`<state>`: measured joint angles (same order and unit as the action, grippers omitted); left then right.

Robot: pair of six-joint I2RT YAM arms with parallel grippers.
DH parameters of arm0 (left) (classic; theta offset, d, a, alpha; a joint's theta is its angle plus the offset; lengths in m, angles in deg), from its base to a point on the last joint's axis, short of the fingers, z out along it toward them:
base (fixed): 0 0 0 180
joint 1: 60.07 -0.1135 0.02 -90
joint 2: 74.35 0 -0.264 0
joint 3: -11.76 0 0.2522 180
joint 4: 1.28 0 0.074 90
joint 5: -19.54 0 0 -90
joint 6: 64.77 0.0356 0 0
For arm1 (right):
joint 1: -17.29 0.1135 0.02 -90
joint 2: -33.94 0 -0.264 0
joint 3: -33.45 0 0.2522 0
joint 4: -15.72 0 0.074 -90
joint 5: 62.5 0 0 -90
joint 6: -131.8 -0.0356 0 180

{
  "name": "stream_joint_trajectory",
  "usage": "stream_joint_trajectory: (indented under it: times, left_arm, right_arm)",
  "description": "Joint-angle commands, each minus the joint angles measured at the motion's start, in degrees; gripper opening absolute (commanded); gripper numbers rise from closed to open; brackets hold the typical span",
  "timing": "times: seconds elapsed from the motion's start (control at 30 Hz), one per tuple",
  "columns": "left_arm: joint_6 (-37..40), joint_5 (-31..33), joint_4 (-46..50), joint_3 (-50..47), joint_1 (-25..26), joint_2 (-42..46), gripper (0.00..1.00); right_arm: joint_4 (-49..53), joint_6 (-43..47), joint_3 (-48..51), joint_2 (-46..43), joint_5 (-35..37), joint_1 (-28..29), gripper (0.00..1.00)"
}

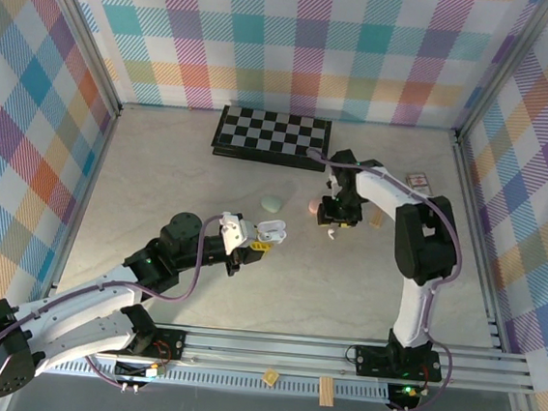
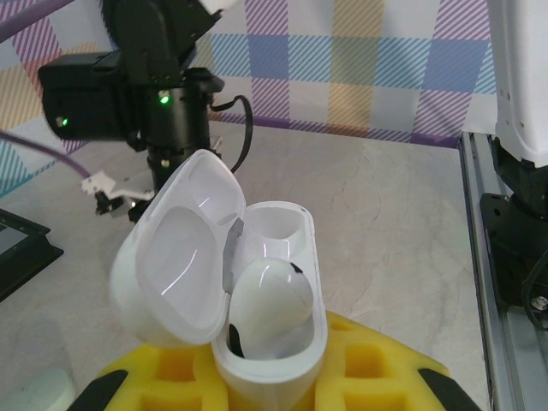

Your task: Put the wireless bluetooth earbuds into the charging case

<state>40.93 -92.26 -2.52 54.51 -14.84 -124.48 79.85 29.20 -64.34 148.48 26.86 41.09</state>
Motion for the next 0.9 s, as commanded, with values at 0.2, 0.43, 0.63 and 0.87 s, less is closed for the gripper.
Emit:
stream_joint_trajectory:
  times: [0.2, 0.43, 0.63, 0.87]
  left_arm:
    - [0.6, -0.2, -0.2, -0.2, -0.1, 0.2, 0.13]
    - [0.0, -0.5, -0.7, -0.1, -0.2, 0.8, 0.13]
    - [0.2, -0.3, 0.0, -0.2, -0.2, 0.9, 0.13]
    - [0.0, -0.1, 0.2, -0.3, -0.2, 1.3, 0.13]
  right_arm:
    - [16.1, 5.2, -10.7, 8.4, 12.1, 5.3, 0.48]
    - [19.1, 7.2, -15.0, 12.2, 14.1, 6.2, 0.42]
    - [19.1, 7.9, -16.3, 13.5, 13.2, 6.3, 0.36]
    - [19.4, 7.9, -15.9, 14.0, 12.1, 6.3, 0.33]
